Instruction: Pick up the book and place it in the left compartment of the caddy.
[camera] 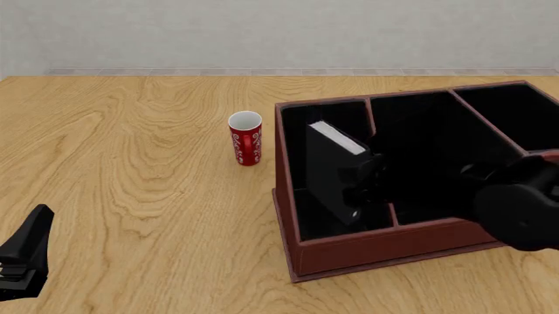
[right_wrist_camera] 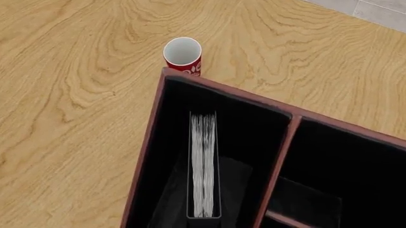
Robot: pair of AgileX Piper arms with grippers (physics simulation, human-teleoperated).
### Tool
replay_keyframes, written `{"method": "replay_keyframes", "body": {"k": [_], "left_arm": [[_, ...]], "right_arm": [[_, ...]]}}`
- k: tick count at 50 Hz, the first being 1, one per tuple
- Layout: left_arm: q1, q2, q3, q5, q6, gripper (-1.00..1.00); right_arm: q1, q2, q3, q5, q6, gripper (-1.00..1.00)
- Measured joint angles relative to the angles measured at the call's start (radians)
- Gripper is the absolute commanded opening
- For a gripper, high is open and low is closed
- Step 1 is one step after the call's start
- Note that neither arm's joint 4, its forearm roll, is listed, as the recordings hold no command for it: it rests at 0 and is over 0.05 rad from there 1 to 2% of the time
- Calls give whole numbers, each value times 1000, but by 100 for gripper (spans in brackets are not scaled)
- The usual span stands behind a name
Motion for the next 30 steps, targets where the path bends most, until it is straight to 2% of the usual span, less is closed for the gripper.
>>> {"method": "replay_keyframes", "body": {"k": [30], "left_arm": [[0,0,0,0,0,100]], "right_arm": [[-3,-10,22,-8,8,-100]]}}
